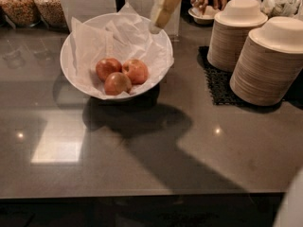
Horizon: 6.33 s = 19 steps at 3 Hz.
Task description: Pick apple from white bowl
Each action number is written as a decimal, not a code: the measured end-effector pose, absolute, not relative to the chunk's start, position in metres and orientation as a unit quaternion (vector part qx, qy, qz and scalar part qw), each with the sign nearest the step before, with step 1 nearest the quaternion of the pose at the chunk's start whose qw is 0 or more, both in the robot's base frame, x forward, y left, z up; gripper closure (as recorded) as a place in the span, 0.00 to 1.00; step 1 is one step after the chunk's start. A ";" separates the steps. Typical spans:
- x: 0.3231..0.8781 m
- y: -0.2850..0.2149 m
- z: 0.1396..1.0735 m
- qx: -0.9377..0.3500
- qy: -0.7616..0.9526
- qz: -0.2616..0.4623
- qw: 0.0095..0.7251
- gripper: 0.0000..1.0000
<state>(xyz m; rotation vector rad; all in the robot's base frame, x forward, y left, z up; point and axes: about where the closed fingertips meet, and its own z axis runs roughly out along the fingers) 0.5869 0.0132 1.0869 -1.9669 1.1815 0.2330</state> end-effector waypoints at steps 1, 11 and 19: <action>0.596 0.060 1.083 -0.792 0.441 0.113 0.407 0.00; 0.635 0.053 0.846 -0.714 0.603 0.295 0.199 0.00; 0.648 0.061 0.955 -0.735 0.631 0.139 0.205 1.00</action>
Offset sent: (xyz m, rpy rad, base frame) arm 0.0103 0.0466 -0.0049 0.0164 0.0070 0.0704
